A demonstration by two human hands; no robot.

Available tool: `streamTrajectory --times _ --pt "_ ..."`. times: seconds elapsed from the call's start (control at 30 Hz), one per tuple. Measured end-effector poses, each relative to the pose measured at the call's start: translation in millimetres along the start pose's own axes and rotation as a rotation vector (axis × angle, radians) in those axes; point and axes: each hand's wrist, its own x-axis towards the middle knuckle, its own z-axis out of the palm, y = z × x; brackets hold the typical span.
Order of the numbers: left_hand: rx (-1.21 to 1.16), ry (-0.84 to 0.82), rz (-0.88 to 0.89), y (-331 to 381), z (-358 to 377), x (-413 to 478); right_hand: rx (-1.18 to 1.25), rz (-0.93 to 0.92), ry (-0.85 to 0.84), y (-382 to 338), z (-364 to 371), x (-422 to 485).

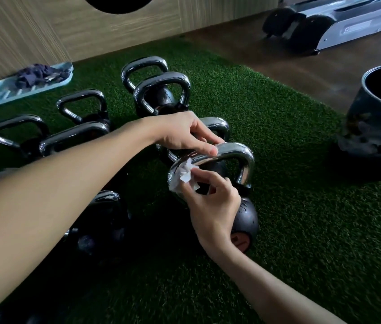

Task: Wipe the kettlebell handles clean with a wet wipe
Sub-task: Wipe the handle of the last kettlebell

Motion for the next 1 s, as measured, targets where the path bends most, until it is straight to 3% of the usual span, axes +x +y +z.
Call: streamTrajectory --times 0.33,0.53,0.77,1.0 --pt "0.020 0.083 0.007 -7 7 -4 -0.199 -0.131 -0.049 20 -12 -11" --pt "0.077 0.189 -0.010 -3 18 -19 -0.366 -0.359 -0.278 27 -44 -16" --pt "0.201 0.429 -0.026 9 58 -52 -0.180 -0.194 -0.195 10 -141 59" --pt "0.269 0.600 -0.148 69 122 -97 0.002 -0.087 -0.512 1 -159 148"
